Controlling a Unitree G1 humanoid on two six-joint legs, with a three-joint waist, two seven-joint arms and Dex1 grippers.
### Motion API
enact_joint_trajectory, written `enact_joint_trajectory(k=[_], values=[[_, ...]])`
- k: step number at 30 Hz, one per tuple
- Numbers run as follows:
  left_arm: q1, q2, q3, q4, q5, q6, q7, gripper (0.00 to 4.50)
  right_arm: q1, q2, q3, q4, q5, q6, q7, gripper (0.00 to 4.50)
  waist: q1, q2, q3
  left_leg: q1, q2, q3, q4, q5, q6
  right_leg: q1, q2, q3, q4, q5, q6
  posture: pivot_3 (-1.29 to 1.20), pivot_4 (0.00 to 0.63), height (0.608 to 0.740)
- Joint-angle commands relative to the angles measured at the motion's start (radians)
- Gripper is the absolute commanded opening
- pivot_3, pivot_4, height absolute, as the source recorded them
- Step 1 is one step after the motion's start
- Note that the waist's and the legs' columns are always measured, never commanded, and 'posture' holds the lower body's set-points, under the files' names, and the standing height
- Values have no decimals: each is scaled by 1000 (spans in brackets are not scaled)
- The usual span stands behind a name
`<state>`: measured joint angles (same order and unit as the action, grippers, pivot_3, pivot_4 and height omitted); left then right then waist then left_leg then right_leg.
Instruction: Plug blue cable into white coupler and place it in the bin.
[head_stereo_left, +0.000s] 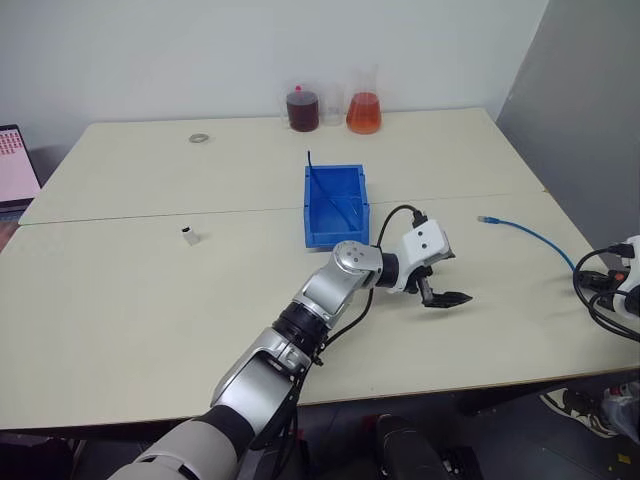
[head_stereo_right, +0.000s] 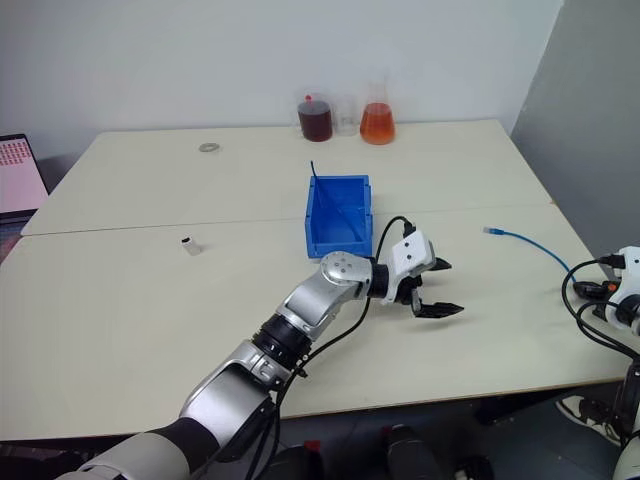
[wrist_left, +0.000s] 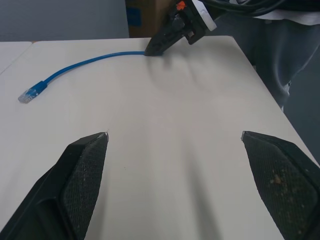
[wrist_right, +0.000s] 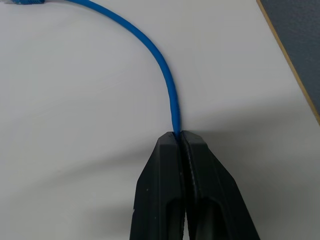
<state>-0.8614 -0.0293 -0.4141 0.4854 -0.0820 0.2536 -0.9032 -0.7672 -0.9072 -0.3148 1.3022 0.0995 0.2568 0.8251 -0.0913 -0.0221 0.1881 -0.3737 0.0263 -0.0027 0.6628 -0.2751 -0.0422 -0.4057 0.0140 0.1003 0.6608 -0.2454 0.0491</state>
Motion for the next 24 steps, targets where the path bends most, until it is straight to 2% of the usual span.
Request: enact_joint_trajectory(k=[1, 3, 8, 12, 14, 20, 24], values=[[-19, -13, 20, -27, -4, -11, -2, 4500, 4, 20, 28, 2, -13, 15, 56, 19, 0, 0, 0, 0, 0, 0, 0, 0, 0, 0, 0, 0, 0, 0, 0, 0, 150, 740], [-5, 7, 24, -59, -11, 6, -24, 4500, 14, 15, 54, -6, -31, 9, 99, 19, 0, 0, 0, 0, 0, 0, 0, 0, 0, 0, 0, 0, 0, 0, 0, 0, 150, 740], [71, 141, 45, -219, -35, 58, -96, 4500, 81, -26, 165, -53, -103, -64, 264, 19, -4, 1, 0, 1, 1, 0, -1, 0, 0, 0, 1, 0, 1, 0, 0, 0, 150, 740], [197, 308, 67, -430, -71, 156, -157, 4500, 193, -101, 278, -135, -178, -266, 414, 19, 2, 1, -1, 5, 1, -1, -1, 0, 0, 0, 1, -1, 1, 0, 0, 0, 150, 740], [253, 365, 72, -508, -77, 187, -157, 4500, 215, -119, 290, -157, -172, -301, 457, 19, 8, 1, -1, 5, 2, -1, -1, 0, 0, 1, 1, -1, 1, 0, 0, 0, 150, 740], [338, 435, 125, -601, -98, 241, -111, 4500, 130, -96, 234, -190, -87, -207, 475, 19, 12, -4, 0, 5, 1, 1, 2, -1, 1, 3, -2, -2, 0, 1, 1, 0, 150, 740], [350, 454, 155, -646, -125, 275, -99, 4500, 122, -102, 219, -279, -39, -99, 550, 19, 3, -4, 0, 8, 2, 2, 1, -1, 2, 3, -1, 0, 2, 1, 1, 0, 150, 740]])
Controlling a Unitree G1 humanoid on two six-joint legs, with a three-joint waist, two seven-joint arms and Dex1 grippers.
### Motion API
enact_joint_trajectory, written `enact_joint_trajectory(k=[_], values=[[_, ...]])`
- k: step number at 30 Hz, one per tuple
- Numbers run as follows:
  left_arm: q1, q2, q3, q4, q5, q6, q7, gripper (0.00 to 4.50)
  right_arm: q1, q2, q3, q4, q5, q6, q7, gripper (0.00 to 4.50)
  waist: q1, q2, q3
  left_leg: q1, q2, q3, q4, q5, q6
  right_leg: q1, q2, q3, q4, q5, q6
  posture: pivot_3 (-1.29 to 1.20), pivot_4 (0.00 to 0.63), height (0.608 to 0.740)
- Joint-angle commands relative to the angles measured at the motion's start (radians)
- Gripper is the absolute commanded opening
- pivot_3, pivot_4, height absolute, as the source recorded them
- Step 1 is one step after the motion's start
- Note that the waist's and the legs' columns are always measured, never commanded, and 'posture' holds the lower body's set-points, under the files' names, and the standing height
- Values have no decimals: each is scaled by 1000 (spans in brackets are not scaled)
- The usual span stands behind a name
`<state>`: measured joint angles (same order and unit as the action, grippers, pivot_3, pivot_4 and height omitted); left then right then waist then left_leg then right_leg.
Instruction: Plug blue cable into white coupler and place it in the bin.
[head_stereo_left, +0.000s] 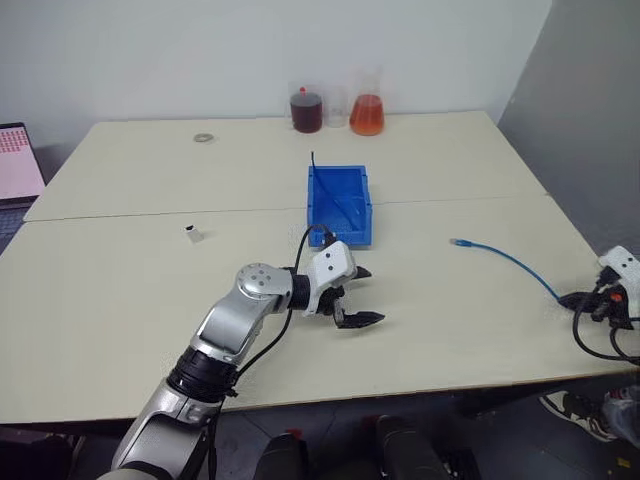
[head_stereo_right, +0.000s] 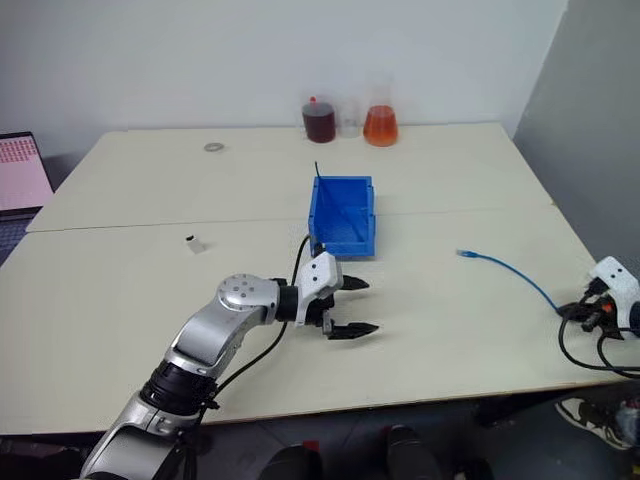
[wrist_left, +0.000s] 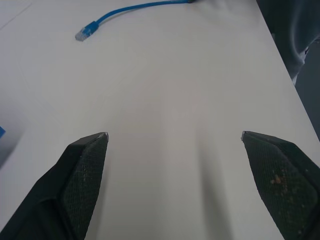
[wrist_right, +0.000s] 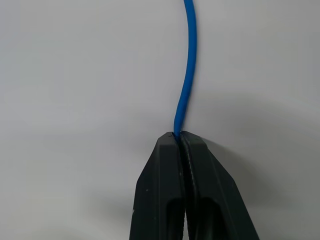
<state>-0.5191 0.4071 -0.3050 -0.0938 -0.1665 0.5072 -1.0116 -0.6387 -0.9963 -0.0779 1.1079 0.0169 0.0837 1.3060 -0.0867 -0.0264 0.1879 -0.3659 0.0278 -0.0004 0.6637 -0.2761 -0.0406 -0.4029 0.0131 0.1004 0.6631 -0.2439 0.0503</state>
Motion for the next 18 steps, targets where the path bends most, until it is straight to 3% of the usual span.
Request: enact_joint_trajectory(k=[1, 4, 9, 14, 18], values=[[23, 42, 68, -94, -50, 34, 12, 4500, 9, -24, -16, -162, 73, 137, 126, 19, -3, 1, 0, 0, 0, 0, 0, 0, 0, 0, 0, 0, 0, 0, 0, 0, 150, 740], [76, 117, 142, -168, -80, 73, 14, 4500, 71, -57, -8, -383, 146, 302, 248, 19, -7, 2, -1, 0, 1, 1, -1, 0, 0, -1, 1, 1, 1, 0, -1, 0, 150, 740], [180, 190, 270, -287, -142, 142, 65, 4500, 129, -70, -32, -651, 270, 541, 263, 19, 2, 2, 0, -1, 1, -1, -1, 0, 0, -2, 0, 0, 0, -1, -1, 0, 150, 740], [297, 226, 356, -407, -211, 224, 113, 4500, 163, -32, -35, -836, 353, 650, 187, 19, 4, 2, 0, -2, 1, -1, -1, 0, 1, -2, 0, -1, -1, -1, -1, 0, 150, 740], [452, 219, 423, -515, -257, 272, 176, 4500, 175, 76, -16, -988, 395, 694, 77, 19, 2, 2, 0, -1, 2, -1, -1, -1, 0, -2, 0, -1, -1, -1, -1, 0, 150, 740]])
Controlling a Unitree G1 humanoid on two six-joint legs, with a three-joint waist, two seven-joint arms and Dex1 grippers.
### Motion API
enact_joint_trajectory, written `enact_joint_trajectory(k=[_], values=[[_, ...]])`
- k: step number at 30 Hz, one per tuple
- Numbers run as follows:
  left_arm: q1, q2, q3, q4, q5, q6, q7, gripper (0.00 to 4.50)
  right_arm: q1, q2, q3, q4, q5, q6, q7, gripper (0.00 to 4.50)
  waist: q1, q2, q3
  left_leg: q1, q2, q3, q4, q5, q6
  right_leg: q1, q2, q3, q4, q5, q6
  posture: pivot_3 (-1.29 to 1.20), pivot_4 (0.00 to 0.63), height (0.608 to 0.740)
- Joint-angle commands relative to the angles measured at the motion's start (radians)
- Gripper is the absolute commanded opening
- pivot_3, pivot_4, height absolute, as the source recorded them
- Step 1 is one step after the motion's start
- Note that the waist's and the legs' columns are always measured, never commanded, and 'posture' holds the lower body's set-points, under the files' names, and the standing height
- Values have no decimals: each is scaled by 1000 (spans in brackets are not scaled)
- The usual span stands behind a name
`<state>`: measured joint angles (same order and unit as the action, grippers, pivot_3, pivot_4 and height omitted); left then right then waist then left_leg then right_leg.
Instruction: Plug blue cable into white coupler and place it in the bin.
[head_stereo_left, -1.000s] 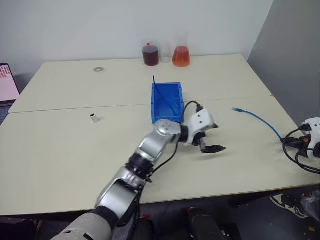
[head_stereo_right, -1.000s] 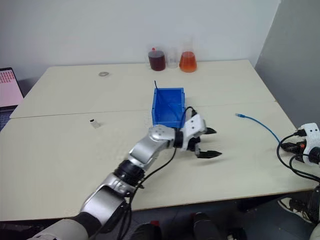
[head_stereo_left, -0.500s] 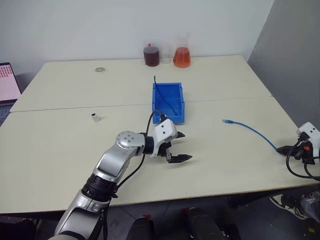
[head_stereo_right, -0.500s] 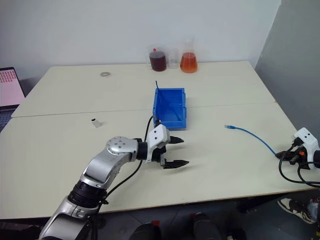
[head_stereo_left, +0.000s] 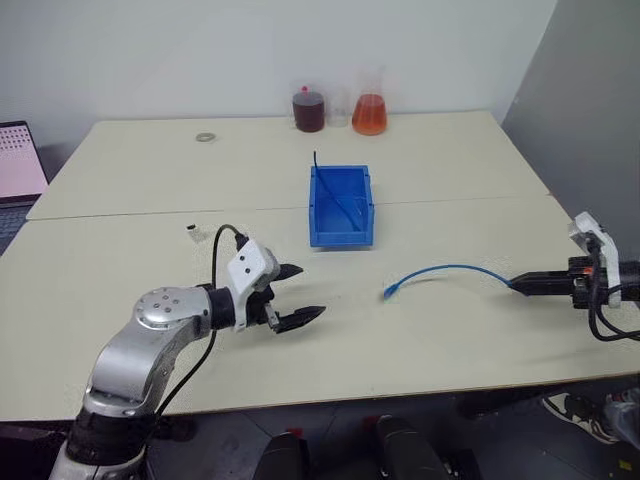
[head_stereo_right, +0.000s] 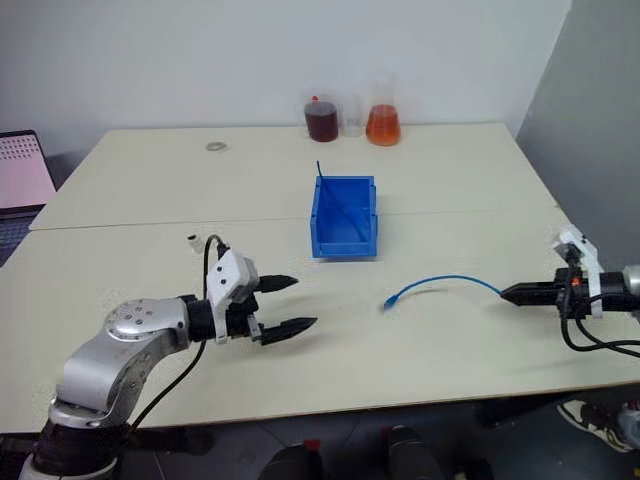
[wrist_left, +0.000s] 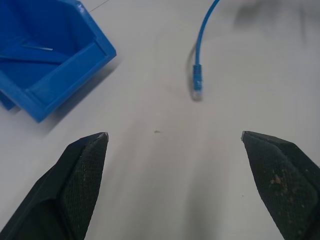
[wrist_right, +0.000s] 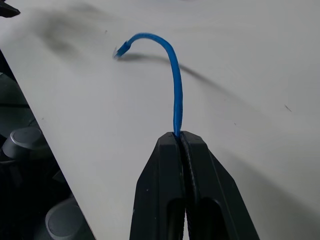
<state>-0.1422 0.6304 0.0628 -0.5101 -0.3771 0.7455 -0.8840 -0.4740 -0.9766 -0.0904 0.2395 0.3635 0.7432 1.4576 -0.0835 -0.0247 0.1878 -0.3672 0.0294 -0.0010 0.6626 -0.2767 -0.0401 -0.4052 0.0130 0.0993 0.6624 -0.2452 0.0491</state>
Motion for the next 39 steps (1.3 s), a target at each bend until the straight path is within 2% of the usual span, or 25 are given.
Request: enact_joint_trajectory(k=[1, 6, 11, 21, 28, 29, 33, 39], values=[[115, -15, 71, -117, -51, 38, 72, 4500, 20, 92, 2, -169, 61, 47, -110, 19, -2, 0, 0, 0, 0, 0, 0, 0, 0, 0, 0, 0, 0, 0, 0, 0, 150, 740], [256, -56, 114, -160, -44, 0, 163, 4500, 44, 217, 18, -305, 90, 92, -248, 19, 2, -1, 0, -1, 0, -1, 0, 0, 0, -2, 1, 0, 0, 0, 0, 0, 150, 740], [422, -104, 139, -179, -4, -78, 242, 4500, 50, 366, 69, -321, 70, 65, -397, 19, 3, -4, -1, -2, 0, 0, 0, 0, 0, -2, 0, -1, -1, 0, 0, 0, 150, 740], [522, -160, 161, -160, 6, -164, 327, 4500, 73, 434, 149, -330, 58, 15, -457, 19, 7, -4, -1, -6, 1, 0, 0, 0, 1, -6, 0, -1, -1, 0, -1, 0, 150, 740], [574, -173, 161, -144, 10, -206, 349, 4500, 98, 421, 170, -324, 45, -10, -473, 19, 6, -4, -1, -13, 0, -1, 0, -1, 1, -12, 0, -2, 0, 0, -1, 0, 150, 740], [569, -172, 162, -140, 6, -206, 351, 4500, 102, 413, 173, -323, 50, -7, -464, 470, 6, -4, -1, -14, 0, 0, 1, 0, 1, -13, 0, -2, 0, 0, -1, 0, 150, 740], [546, -167, 161, -126, -4, -204, 354, 4500, 116, 382, 176, -323, 52, -22, -448, 1326, 5, -4, -1, -14, 0, 0, 1, 0, 1, -14, 0, -1, 0, 0, -1, 0, 150, 740], [543, -163, 159, -117, 0, -212, 351, 4500, 119, 350, 165, -321, 69, -20, -430, 2943, 2, -4, -1, -15, 0, 0, 0, 0, 1, -15, 0, -1, 0, 0, -1, 0, 150, 740]])
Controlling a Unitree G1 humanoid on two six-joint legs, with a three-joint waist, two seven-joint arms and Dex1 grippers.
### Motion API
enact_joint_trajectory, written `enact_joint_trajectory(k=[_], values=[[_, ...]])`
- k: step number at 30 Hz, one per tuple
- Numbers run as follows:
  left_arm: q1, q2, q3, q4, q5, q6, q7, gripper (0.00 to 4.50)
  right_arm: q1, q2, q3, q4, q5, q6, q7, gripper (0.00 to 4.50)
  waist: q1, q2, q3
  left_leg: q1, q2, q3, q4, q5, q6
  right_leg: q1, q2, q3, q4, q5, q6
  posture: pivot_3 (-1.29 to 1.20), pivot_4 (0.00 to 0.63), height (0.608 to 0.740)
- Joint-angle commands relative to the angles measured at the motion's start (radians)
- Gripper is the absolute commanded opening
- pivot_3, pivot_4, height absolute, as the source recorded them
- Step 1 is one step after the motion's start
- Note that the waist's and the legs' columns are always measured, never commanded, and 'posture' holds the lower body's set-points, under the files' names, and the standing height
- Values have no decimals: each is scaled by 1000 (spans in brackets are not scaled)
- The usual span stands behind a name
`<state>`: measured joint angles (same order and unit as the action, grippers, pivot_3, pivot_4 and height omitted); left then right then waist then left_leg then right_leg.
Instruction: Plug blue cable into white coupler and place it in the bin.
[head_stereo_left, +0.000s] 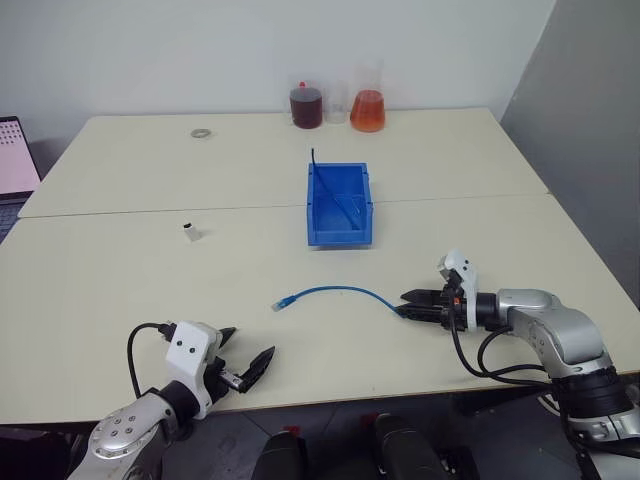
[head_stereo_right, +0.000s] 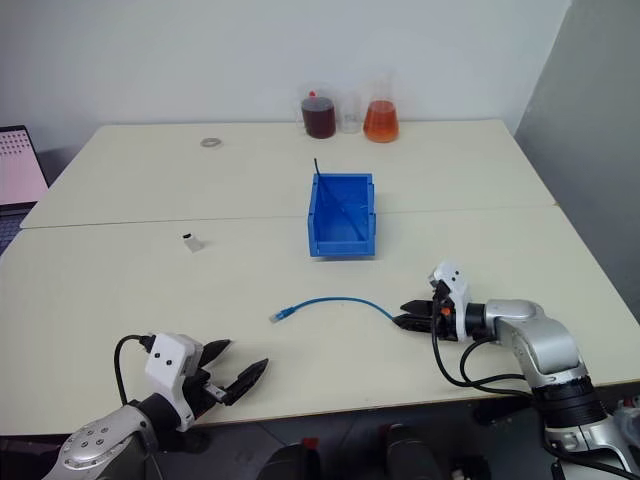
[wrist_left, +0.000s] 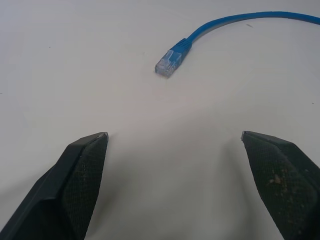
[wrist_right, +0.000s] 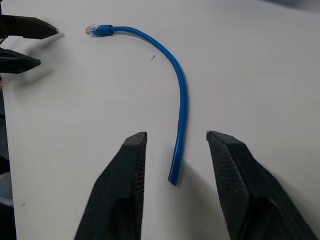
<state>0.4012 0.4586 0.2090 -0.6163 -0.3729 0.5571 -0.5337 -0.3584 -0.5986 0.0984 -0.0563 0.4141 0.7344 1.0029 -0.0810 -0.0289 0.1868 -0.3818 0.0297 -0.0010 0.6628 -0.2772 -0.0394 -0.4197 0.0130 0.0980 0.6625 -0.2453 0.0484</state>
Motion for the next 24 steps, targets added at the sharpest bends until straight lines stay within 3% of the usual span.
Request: enact_joint_trajectory(k=[1, 6, 11, 17, 24], values=[[-2, 9, 13, -12, -6, -23, 0, 4500, 4, -34, -25, -27, 22, -12, 28, 3209, 0, 0, 0, 0, 0, 0, 0, 0, 0, 0, 0, 0, 0, 0, 0, 0, 150, 740], [-6, 13, 18, -15, -11, -20, 0, 4500, -33, -44, -23, -19, 40, -10, 56, 4435, -1, 0, 0, 0, 0, 0, 0, 0, 0, 0, 0, 0, 0, 0, 0, 0, 150, 740], [-10, 26, 27, -21, -15, -17, -3, 4500, -57, -24, -18, -9, 21, -44, 33, 4435, -1, 0, 0, 0, 0, 0, 0, 0, 0, 0, 0, 0, 0, 0, 0, 0, 150, 740], [-86, 120, 33, 57, -15, -50, -95, 4500, -69, -43, -35, -64, 95, 19, 73, 4435, 2, 0, 0, 0, 0, 0, 0, 0, 0, 0, 0, -1, 0, 0, 0, 0, 150, 740], [-393, 234, -109, 427, 60, -203, -305, 4500, -79, -70, -71, -185, 200, 123, 64, 4435, 9, 0, 0, 0, 0, -1, 0, 0, 0, 0, 0, -1, 0, 0, 0, 0, 150, 740]])
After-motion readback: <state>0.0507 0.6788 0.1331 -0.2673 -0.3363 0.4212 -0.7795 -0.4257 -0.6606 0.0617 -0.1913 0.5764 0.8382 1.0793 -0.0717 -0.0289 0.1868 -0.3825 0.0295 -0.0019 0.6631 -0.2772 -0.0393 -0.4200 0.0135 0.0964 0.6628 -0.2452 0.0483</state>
